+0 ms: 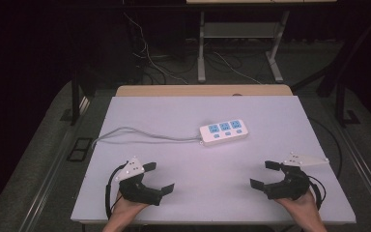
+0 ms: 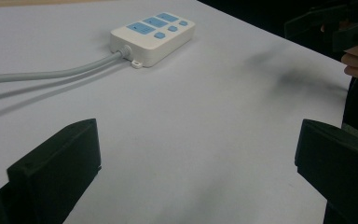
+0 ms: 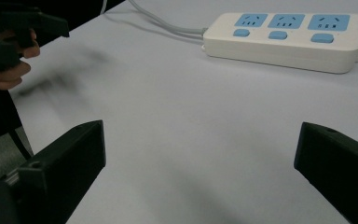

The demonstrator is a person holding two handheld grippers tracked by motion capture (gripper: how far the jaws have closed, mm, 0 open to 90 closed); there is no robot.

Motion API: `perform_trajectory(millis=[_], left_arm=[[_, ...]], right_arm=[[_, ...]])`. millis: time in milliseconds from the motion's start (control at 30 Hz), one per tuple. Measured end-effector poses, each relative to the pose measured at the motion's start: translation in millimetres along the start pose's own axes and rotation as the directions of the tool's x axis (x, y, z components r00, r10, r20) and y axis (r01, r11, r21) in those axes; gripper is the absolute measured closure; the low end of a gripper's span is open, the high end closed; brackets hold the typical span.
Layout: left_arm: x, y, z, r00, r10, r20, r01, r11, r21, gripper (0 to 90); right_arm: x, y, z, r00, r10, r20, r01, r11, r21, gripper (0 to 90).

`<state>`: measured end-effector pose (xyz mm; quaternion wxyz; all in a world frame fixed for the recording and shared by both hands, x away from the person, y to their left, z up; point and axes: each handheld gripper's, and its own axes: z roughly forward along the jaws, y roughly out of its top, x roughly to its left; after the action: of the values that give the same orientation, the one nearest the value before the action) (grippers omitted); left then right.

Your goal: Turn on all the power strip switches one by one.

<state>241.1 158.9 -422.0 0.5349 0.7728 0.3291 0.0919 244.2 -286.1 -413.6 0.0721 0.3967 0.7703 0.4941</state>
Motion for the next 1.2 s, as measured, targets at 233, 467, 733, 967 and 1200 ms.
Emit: perform_trajectory(millis=[233, 467, 733, 967, 1200], left_arm=[[-0.5, -0.1, 0.4, 1.0, 0.004, 0.006, -0.004, 1.0, 0.002, 0.0], [-0.6, -0.2, 1.1, 0.9999, 0.009, 0.009, -0.009, 0.9999, 0.01, 0.0], [-0.9, -0.6, 1.6, 0.9998, 0.013, 0.018, -0.013, 0.9998, 0.018, 0.0], [-0.7, -1.1, 1.1, 0.9998, 0.011, 0.014, -0.011, 0.9998, 0.018, 0.0], [0.0, -1.6, 2.3, 0.9999, 0.009, 0.01, -0.009, 0.9996, 0.027, 0.0]], right_arm=[[0.3, -0.4, 1.6, 1.0, -0.003, -0.008, 0.003, 1.0, 0.015, 1.7], [-0.3, -0.8, 0.2, 0.9999, -0.001, -0.011, 0.001, 1.0, 0.018, 1.7], [0.5, -0.4, 1.8, 0.9998, -0.002, -0.019, 0.003, 0.999, 0.043, 1.7], [1.4, 0.5, 2.7, 0.9997, -0.006, -0.024, 0.007, 0.997, 0.076, 1.7], [0.7, 1.8, 1.6, 0.9992, -0.001, -0.04, 0.006, 0.993, 0.116, 1.7]])
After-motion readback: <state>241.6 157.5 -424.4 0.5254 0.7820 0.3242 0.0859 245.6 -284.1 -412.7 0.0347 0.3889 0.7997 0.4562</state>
